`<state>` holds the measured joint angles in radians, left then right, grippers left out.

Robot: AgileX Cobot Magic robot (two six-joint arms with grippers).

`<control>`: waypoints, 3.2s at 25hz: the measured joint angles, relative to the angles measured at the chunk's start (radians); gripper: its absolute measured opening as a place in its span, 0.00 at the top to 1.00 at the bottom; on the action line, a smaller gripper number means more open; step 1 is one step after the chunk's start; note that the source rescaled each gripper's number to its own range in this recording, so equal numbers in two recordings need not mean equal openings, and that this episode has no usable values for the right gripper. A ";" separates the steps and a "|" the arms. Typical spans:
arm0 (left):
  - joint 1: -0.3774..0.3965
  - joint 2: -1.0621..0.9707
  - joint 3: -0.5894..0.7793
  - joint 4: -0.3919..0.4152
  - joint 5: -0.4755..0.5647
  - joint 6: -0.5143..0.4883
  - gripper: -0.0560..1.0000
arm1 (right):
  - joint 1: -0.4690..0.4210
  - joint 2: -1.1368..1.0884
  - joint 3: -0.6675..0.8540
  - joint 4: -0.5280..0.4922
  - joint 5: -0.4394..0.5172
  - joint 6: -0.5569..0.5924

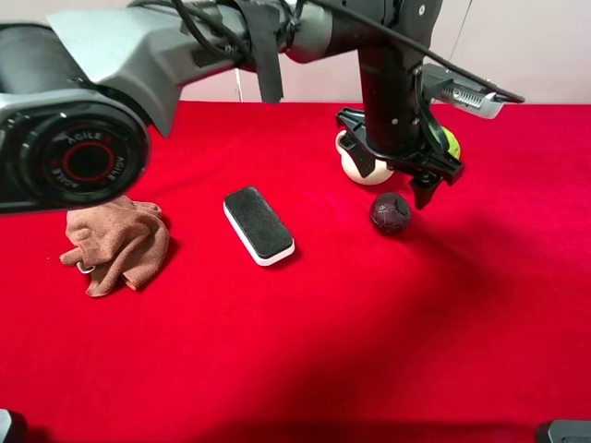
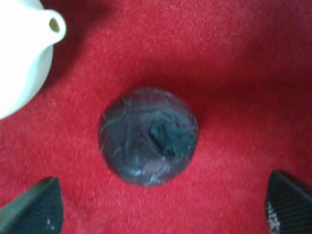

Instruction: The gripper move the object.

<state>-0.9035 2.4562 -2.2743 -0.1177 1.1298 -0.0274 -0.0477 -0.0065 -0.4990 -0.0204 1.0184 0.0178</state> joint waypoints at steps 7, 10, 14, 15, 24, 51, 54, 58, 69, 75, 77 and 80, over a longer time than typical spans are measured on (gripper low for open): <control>0.000 -0.068 0.000 0.011 0.058 -0.014 0.42 | 0.000 0.000 0.000 0.000 0.000 0.000; 0.000 -0.085 0.000 0.019 0.062 -0.018 0.42 | 0.000 0.000 0.000 0.000 0.000 0.000; 0.000 -0.118 0.000 0.053 0.062 -0.020 0.42 | 0.000 0.000 0.000 0.000 0.000 0.000; 0.000 -0.129 0.000 0.063 0.062 -0.020 0.42 | 0.000 0.000 0.000 0.000 0.000 0.000; 0.000 -0.222 0.000 0.102 0.064 -0.020 0.42 | 0.000 0.000 0.000 0.000 0.000 0.000; 0.062 -0.677 0.378 0.240 0.065 -0.016 0.42 | 0.000 0.000 0.000 0.000 0.000 0.000; 0.081 -0.752 0.465 0.239 0.064 -0.016 0.42 | 0.000 0.000 0.000 0.000 0.000 0.000; 0.110 -0.864 0.588 0.223 0.064 -0.011 0.42 | 0.000 0.000 0.000 0.000 0.000 0.000; 0.118 -1.141 0.873 0.194 0.063 -0.003 0.42 | 0.000 0.000 0.000 0.000 0.000 0.000; 0.118 -1.290 1.027 0.194 0.029 -0.005 0.41 | 0.000 0.000 0.000 0.000 0.000 0.000; 0.118 -1.343 1.081 0.195 0.025 -0.006 0.33 | 0.000 0.000 0.000 0.000 0.000 0.000; 0.118 -1.433 1.166 0.195 0.025 -0.009 0.11 | 0.000 0.000 0.000 0.000 0.000 0.000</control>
<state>-0.7857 1.0237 -1.1086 0.0771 1.1550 -0.0361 -0.0477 -0.0065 -0.4990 -0.0204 1.0184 0.0178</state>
